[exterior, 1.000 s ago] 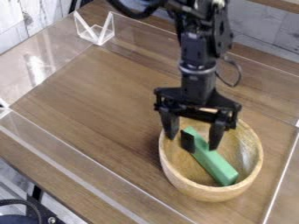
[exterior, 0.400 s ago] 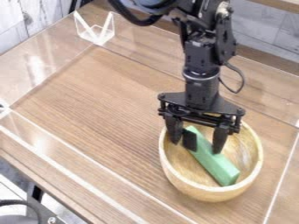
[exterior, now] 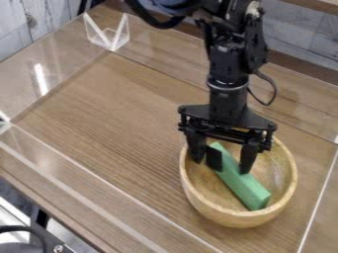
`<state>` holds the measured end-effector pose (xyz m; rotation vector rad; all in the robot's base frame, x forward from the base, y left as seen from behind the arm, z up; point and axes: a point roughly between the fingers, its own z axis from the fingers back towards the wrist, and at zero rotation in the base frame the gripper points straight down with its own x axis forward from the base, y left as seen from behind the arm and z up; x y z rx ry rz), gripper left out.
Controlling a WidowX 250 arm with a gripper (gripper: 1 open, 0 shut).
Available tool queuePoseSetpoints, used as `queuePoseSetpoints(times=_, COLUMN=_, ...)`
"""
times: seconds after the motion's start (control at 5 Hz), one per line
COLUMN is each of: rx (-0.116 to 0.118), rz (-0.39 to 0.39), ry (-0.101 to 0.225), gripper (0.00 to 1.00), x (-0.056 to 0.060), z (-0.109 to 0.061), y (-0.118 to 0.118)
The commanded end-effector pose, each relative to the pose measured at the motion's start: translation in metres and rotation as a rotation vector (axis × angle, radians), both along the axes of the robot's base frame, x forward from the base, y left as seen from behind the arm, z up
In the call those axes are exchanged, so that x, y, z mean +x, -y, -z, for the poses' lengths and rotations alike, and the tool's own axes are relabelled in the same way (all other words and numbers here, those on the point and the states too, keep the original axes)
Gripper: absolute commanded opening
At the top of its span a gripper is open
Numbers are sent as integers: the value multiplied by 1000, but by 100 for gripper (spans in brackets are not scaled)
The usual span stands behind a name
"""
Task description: Move green stick from inside the wooden bowl to the table next to it
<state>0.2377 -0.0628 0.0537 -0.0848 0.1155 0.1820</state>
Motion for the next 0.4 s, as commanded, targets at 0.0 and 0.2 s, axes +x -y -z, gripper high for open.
queuePoseSetpoints(times=0.0, rx=5, rz=7, ry=4, gripper=100, x=1, z=1, y=2)
queuePoseSetpoints(times=0.2, rx=10, rz=2, ry=-6, gripper=100, x=0, z=5, y=2)
